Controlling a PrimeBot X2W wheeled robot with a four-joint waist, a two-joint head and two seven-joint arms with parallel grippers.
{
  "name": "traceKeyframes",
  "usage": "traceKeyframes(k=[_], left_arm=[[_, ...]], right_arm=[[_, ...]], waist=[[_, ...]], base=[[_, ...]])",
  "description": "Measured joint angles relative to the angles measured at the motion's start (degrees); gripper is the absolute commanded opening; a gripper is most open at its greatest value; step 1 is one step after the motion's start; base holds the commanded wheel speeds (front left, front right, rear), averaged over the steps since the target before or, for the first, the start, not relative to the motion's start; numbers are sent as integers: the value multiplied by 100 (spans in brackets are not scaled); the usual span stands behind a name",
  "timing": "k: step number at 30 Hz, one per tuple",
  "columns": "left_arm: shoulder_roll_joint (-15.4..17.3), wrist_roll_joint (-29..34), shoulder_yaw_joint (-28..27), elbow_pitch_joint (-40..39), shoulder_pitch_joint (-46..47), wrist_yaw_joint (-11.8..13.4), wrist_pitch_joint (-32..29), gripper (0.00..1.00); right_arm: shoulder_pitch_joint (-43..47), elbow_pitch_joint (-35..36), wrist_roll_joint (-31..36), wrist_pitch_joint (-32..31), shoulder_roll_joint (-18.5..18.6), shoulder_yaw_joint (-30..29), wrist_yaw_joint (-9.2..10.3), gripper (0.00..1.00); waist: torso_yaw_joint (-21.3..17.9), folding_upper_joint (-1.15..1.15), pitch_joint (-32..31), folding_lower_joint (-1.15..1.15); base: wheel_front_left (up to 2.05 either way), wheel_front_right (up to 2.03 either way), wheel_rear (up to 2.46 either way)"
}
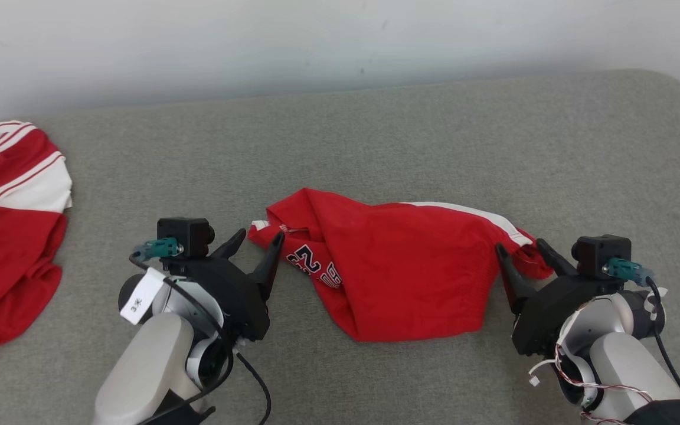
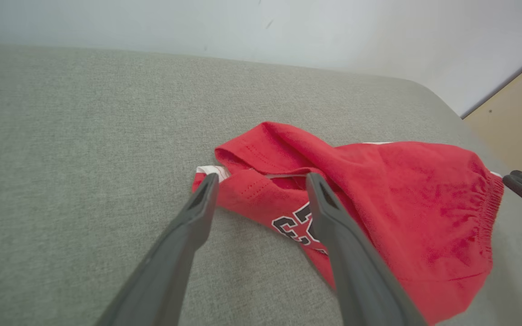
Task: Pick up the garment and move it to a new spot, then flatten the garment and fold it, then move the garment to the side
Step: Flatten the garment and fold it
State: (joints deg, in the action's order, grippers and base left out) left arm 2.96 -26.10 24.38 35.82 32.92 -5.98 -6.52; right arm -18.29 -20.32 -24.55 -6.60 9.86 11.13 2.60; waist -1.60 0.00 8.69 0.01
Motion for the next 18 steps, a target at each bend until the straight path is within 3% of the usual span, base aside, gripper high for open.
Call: traceKeyframes(k=[15,16,17,18], left_arm=[[-36,96,375,1239,665,-68,-211,100],[-41,96,393,1327,694,-82,-211,100],[-42,94,393,1389,717,-109,-210,40],[-43,94,399,1433,738,-110,-202,0]], right_arm=[[-465,-631,4,-43,-331,235,-11,100],[-466,-668,4,-38,-337,241,-21,78],[-466,-710,4,-24,-345,263,-57,19],[-466,-736,4,9,-360,267,-60,0]], waist=[[-409,0,264,0],[-420,0,277,0],[-429,0,287,0],[-434,0,295,0]], base=[[0,0,0],[0,0,0],[0,0,0],[0,0,0]])
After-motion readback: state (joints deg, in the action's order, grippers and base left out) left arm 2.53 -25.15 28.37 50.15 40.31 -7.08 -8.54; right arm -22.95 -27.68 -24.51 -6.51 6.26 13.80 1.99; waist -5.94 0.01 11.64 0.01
